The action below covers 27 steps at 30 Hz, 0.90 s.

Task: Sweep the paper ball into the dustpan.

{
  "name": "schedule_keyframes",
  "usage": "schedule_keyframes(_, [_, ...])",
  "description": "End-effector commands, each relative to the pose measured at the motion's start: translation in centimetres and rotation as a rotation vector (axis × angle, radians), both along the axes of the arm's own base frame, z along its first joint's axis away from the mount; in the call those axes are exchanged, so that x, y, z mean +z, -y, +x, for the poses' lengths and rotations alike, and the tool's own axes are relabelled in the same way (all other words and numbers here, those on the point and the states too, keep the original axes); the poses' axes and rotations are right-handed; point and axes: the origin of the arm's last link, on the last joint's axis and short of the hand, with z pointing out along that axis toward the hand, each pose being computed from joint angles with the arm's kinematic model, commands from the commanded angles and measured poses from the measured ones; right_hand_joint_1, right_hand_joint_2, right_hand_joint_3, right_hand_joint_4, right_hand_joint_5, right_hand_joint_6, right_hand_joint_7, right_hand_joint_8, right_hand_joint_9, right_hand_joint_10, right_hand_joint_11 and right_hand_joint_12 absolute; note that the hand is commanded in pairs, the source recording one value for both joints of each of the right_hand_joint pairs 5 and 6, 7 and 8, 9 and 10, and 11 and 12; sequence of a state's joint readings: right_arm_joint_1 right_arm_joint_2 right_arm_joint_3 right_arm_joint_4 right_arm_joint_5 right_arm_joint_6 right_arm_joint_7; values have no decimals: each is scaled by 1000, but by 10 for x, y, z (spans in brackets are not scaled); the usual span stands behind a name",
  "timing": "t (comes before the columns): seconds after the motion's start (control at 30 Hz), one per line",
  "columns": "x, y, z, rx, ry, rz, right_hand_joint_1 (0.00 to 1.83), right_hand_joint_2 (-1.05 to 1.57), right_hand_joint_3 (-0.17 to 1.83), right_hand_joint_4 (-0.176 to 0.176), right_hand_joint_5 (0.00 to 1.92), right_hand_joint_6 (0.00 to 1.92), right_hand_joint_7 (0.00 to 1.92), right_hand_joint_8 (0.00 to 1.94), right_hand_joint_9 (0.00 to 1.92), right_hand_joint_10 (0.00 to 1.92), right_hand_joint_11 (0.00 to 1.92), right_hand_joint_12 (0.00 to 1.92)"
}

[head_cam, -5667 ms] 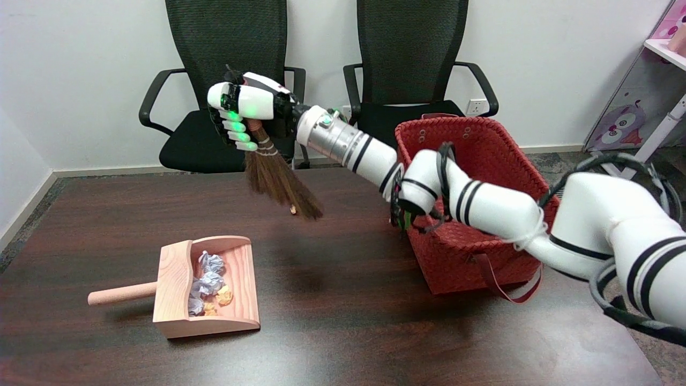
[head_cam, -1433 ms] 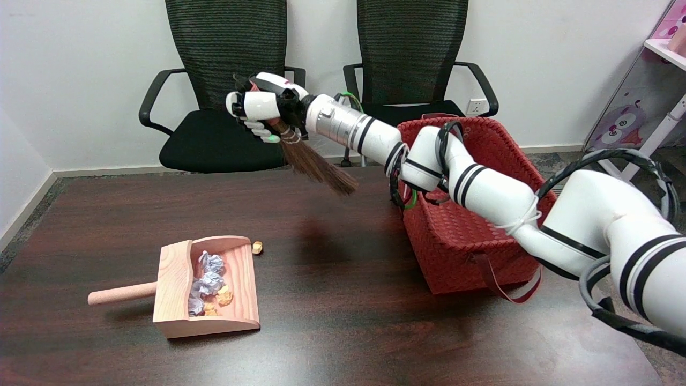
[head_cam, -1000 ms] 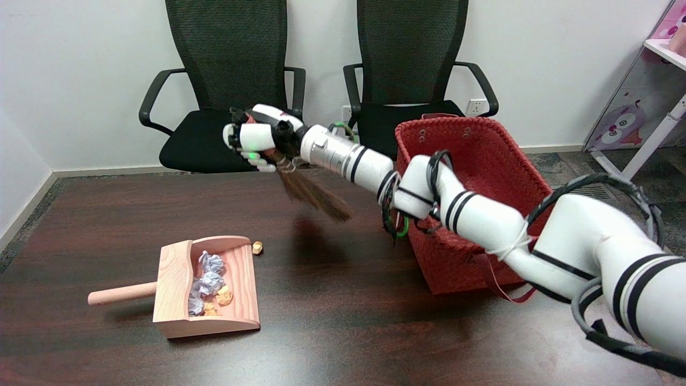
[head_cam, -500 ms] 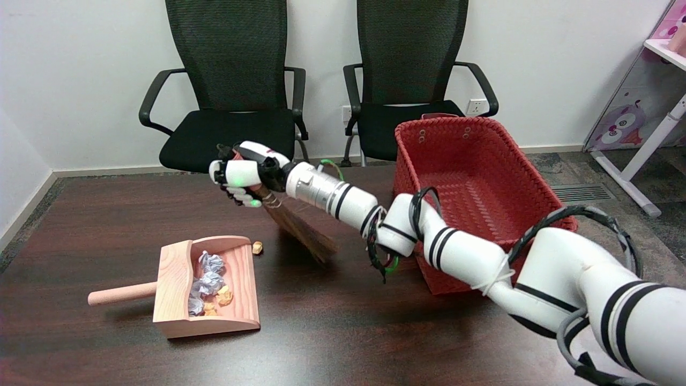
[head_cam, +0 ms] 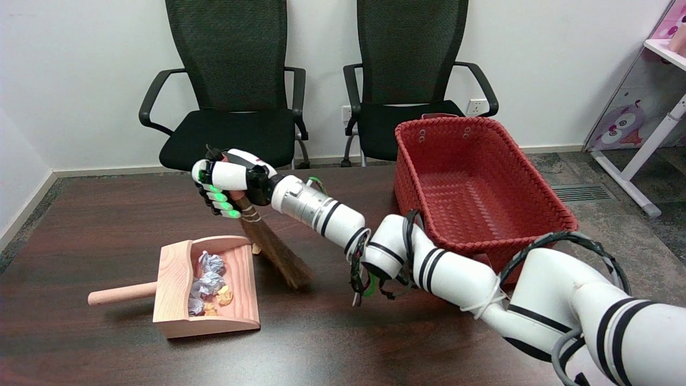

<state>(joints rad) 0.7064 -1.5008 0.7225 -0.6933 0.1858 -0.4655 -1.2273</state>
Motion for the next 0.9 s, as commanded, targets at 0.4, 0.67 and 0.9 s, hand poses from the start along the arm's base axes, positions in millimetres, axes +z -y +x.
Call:
schedule_keyframes(0.4, [-10, -14, 49, -256, 759, 111, 801, 856, 1833, -3, 1920, 1920, 1920, 1920, 1920, 1920, 1920, 1920])
schedule_keyframes(0.67, [47, -2, 101, -73, 808, 80, 793, 866, 1833, -5, 1920, 1920, 1920, 1920, 1920, 1920, 1920, 1920])
schedule_keyframes(0.9, [90, -8, 153, 152, 651, 49, 754, 1031, 1833, -4, 1920, 1920, 1920, 1920, 1920, 1920, 1920, 1920])
